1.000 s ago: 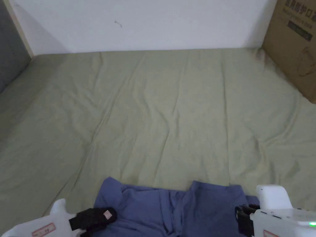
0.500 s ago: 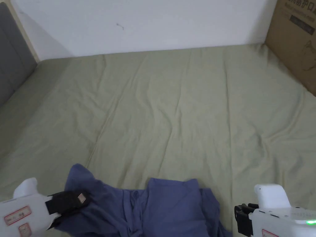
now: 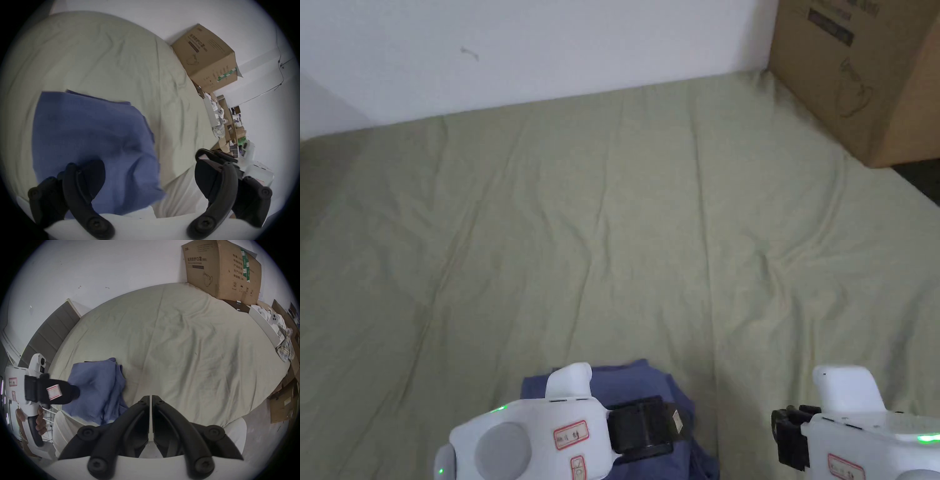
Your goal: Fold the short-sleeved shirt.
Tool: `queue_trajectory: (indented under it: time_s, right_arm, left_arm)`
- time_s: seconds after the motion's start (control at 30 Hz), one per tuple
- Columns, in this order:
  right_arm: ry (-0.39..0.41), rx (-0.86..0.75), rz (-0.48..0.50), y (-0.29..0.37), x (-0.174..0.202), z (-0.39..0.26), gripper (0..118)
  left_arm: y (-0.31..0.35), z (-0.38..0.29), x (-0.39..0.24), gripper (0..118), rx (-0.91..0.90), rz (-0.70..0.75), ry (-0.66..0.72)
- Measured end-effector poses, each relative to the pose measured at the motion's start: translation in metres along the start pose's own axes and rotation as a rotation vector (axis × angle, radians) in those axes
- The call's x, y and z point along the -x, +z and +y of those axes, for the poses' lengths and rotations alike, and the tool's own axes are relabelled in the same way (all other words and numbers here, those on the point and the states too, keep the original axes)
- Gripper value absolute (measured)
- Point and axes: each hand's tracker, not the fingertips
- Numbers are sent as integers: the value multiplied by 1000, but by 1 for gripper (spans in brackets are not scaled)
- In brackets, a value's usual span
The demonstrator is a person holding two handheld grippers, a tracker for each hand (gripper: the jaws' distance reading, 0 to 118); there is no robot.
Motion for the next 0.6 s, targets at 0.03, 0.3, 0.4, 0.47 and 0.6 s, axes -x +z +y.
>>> queue_trajectory:
  time_s: [0.03,0.3,0.4,0.47,0.6]
  right_arm:
    - [-3,3,-3,-1,-2,-1,3]
    - [-23,5,6,-7,-6,1,3]
    - [-10,8,12,-8,-3,1,3]
    - [-3,12,15,-8,-1,0,3]
    - [-11,20,11,-10,-4,-2,3]
  left_arm:
    - [8,-1,2,113,-42,-3,-28]
    - [70,12,44,17,-252,179,53]
    - [54,14,57,2,-214,186,36]
    - [36,9,55,2,-161,118,81]
    - [-9,-4,34,0,-28,33,6]
